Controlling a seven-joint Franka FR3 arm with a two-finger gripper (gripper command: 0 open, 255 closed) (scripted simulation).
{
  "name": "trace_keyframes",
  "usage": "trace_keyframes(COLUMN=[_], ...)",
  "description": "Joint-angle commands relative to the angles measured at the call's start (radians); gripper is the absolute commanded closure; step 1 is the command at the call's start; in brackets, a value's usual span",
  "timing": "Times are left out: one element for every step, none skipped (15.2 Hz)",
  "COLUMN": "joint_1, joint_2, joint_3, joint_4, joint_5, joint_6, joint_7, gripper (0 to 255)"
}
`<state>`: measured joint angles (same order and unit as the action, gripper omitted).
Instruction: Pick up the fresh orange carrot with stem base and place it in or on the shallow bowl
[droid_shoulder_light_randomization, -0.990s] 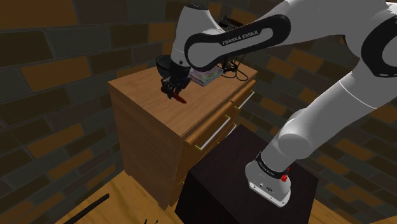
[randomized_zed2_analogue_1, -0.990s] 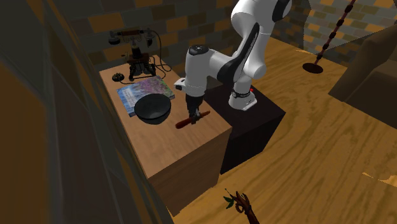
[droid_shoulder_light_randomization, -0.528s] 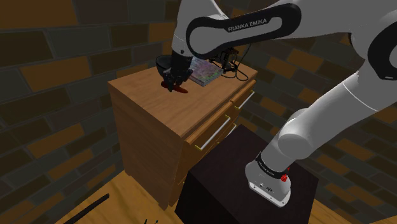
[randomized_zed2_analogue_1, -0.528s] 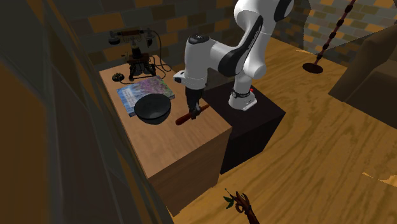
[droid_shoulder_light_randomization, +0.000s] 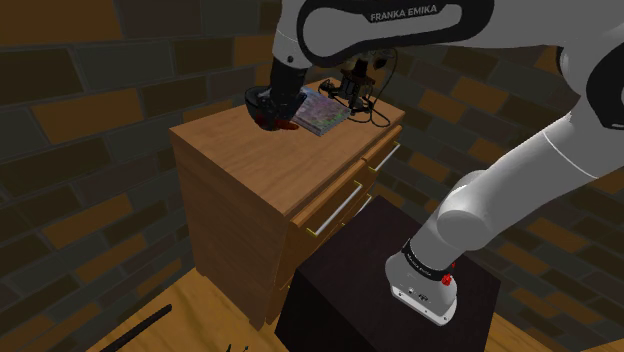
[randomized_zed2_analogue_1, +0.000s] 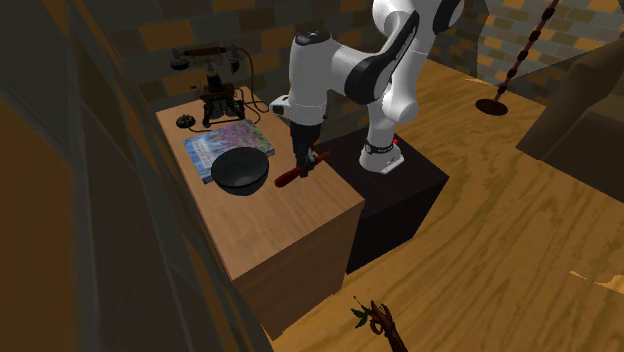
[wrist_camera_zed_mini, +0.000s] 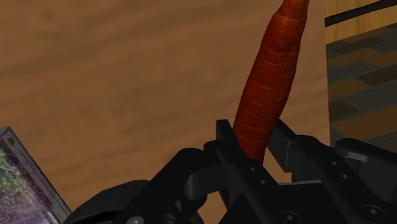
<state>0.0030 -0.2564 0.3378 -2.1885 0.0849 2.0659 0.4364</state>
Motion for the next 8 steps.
trace_keyframes(joint_1=[-0.001, -0.001, -0.001, -0.001, -0.002, -0.002, -0.002, -0.003], joint_2=[-0.005, -0.007, -0.009, -0.011, -0.012, -0.014, -0.015, -0.016], joint_3=[-0.002, -0.003, -0.004, -0.005, -0.006, -0.007, -0.008, -0.009], joint_4=[0.021, 0.033, 0.044, 0.056, 0.068, 0.08, 0.093, 0.105], joint_5=[0.0, 0.0, 0.001, 0.001, 0.001, 0.0, 0.0, 0.0], joint_6=[-0.026, -0.04, -0.054, -0.067, -0.081, -0.094, -0.108, -0.121], joint_7=[-0.001, -0.002, -0.002, -0.002, -0.002, -0.003, -0.003, -0.003], gripper=[255, 255, 255, 255, 255, 255, 255, 255])
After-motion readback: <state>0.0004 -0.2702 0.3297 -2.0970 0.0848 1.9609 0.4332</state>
